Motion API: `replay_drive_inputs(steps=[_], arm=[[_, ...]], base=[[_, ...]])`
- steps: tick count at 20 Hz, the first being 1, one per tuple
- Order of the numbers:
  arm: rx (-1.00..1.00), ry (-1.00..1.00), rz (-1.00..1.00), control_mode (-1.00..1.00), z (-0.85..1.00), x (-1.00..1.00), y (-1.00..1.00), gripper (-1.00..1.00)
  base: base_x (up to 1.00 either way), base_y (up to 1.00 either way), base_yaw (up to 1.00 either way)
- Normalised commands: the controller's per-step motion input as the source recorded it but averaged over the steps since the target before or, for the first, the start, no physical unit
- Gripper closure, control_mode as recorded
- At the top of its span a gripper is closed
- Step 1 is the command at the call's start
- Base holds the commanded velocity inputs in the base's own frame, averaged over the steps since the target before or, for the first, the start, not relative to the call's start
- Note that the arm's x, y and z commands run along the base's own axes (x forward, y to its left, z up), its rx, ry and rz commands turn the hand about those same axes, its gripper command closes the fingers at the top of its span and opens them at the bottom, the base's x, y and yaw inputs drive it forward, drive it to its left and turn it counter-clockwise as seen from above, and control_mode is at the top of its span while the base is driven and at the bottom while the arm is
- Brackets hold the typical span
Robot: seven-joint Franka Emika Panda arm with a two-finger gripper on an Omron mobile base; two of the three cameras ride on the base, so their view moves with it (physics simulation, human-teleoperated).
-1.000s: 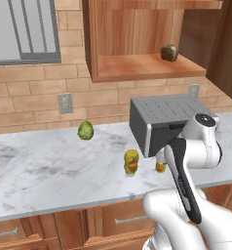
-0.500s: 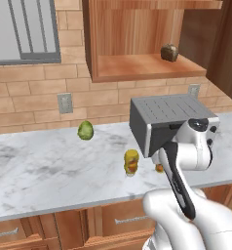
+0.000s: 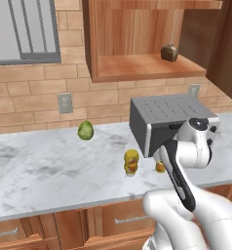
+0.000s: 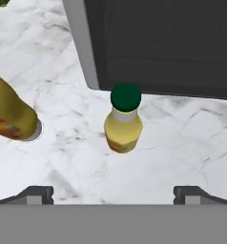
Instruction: Pick the mustard and mustard from the counter and place them in the cabinet.
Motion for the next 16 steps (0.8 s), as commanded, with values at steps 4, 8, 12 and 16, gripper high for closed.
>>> replay_drive_inputs(steps=[4,8,12,16], arm=[[0.00,0.00,0.00,-1.00,-0.14,0.24,-0.09,-1.00],[0.00,0.00,0.00,-1.00,-0.25,0.22,0.00,-1.00],[0.00,0.00,0.00,-1.00,-0.28,0.19,0.00,-1.00],[0.00,0.00,0.00,-1.00,-0.27,0.19,0.00,-1.00]], base=[[0.00,0.00,0.00],[0.00,0.00,0.00],[0.00,0.00,0.00],[0.00,0.00,0.00]])
